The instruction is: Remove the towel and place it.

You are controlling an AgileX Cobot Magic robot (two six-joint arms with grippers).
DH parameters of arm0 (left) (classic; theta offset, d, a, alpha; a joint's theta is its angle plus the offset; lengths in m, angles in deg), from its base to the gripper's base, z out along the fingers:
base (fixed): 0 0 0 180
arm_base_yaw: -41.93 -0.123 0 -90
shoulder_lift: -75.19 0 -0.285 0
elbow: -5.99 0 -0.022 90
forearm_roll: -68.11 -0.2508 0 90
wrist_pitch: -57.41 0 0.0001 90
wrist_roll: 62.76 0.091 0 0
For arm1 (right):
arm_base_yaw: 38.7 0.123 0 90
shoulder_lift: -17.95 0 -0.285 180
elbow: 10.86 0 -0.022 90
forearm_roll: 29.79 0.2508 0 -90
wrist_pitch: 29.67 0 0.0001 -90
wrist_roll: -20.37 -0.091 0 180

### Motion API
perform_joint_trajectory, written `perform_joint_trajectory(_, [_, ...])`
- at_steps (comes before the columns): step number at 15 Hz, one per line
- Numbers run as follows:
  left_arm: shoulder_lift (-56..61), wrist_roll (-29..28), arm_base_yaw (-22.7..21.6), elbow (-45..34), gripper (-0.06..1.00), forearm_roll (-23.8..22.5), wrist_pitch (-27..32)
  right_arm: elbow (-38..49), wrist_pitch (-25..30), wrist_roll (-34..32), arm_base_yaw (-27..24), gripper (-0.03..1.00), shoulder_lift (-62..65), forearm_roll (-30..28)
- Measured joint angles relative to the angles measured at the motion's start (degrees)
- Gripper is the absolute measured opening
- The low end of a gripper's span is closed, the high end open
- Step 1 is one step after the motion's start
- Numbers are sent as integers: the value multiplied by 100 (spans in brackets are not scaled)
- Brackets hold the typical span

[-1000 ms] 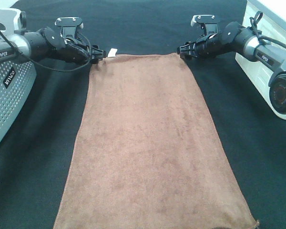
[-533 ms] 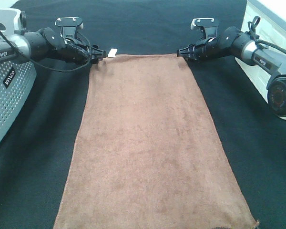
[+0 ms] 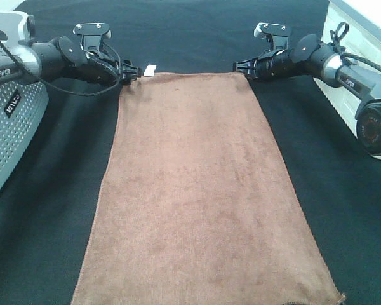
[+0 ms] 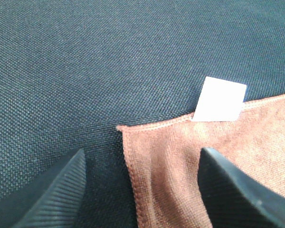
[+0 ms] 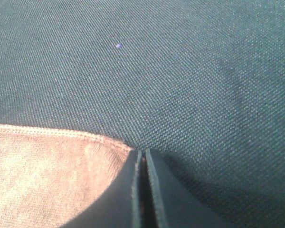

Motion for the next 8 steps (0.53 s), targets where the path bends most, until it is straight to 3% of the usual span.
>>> perform_joint_trajectory(8, [0,0,0,0,63,0,0,-6,-218,1283,0,0,6,-52])
